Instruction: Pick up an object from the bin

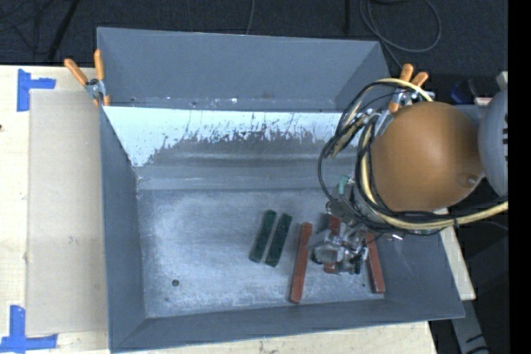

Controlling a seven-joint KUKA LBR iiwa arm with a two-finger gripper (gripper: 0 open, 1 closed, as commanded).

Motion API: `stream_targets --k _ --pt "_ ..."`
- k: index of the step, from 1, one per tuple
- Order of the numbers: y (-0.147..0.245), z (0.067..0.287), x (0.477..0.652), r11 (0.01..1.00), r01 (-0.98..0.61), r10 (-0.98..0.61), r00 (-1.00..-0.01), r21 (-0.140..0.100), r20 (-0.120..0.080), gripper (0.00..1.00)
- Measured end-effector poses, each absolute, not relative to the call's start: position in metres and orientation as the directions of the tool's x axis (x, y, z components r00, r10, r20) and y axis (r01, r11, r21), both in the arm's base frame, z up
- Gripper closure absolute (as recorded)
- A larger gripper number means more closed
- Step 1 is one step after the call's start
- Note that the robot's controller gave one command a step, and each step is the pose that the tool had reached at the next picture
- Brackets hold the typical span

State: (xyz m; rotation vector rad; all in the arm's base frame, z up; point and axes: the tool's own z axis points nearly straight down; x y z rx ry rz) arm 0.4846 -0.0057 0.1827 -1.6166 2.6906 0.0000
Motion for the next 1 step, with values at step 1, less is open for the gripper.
stream_targets --k 1 --pt "-0.0049 0.1927 0.4849 0.475 -0.88 -0.88 -0.475 0.0 -0.002 1.0"
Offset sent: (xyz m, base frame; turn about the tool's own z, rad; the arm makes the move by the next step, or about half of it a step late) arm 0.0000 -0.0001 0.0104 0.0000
